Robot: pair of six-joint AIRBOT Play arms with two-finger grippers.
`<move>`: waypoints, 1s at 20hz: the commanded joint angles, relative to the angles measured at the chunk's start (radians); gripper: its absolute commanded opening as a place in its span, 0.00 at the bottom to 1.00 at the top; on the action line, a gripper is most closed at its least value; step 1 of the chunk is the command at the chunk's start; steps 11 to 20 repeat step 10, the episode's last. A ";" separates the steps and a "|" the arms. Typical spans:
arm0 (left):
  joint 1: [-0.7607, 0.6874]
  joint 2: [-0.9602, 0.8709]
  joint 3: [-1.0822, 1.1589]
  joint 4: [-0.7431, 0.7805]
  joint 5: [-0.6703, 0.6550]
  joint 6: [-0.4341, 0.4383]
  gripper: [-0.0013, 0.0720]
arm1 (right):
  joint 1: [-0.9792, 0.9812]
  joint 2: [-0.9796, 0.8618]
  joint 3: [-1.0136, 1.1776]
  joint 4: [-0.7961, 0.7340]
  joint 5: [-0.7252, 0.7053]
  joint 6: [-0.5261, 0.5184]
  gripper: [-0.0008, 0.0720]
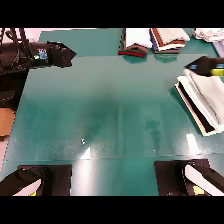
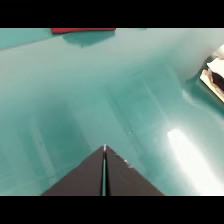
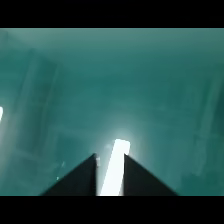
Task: Fold the shirts.
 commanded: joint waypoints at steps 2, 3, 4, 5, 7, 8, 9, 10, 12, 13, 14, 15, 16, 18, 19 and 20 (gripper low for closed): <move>-0.001 0.001 0.000 0.001 0.011 0.000 0.05 | 0.298 0.000 0.002 -0.154 -0.031 0.000 0.03; -0.001 0.001 0.000 0.001 0.011 0.000 0.05 | 0.330 0.000 0.002 -0.170 -0.031 0.000 0.03; -0.001 0.001 0.000 0.001 0.011 0.000 0.05 | 0.350 0.000 0.002 -0.172 -0.032 0.000 0.03; -0.001 0.001 0.000 0.001 0.011 0.000 0.05 | 0.362 0.000 0.002 -0.172 -0.031 0.000 0.03; -0.001 0.001 0.000 0.001 0.011 0.000 0.05 | 0.365 0.000 0.002 -0.171 -0.031 0.000 0.03; -0.001 0.001 0.000 0.001 0.011 0.000 0.05 | 0.363 0.000 0.002 -0.171 -0.031 0.000 0.03; 0.000 0.001 0.000 0.001 0.011 0.000 0.05 | 0.357 0.000 0.002 -0.171 -0.031 0.000 0.03; -0.001 0.001 0.000 0.001 0.011 0.000 0.05 | 0.356 0.000 0.002 -0.170 -0.031 0.000 0.03; -0.001 0.001 0.000 0.001 0.011 0.000 0.05 | 0.356 0.000 0.002 -0.170 -0.031 0.000 0.03; -0.001 0.001 0.000 0.001 0.011 0.000 0.05 | 0.356 0.000 0.002 -0.170 -0.031 0.000 0.03; -0.001 0.001 0.000 0.001 0.011 0.000 0.05 | 0.356 0.000 0.002 -0.170 -0.031 0.000 0.03; -0.001 0.001 0.000 0.001 0.011 0.000 0.05 | 0.356 0.000 0.002 -0.170 -0.031 0.000 0.03; -0.001 0.001 0.000 0.001 0.011 0.000 0.05 | 0.356 0.000 0.002 -0.170 -0.031 0.000 0.03; -0.001 0.001 0.000 0.001 0.011 0.000 0.05 | 0.356 0.000 0.002 -0.170 -0.031 0.000 0.03; -0.001 0.001 0.000 0.001 0.011 0.000 0.05 | 0.356 0.000 0.002 -0.170 -0.031 0.000 0.03; -0.001 0.001 0.000 0.001 0.011 0.000 0.05 | 0.356 0.000 0.002 -0.170 -0.031 0.000 0.03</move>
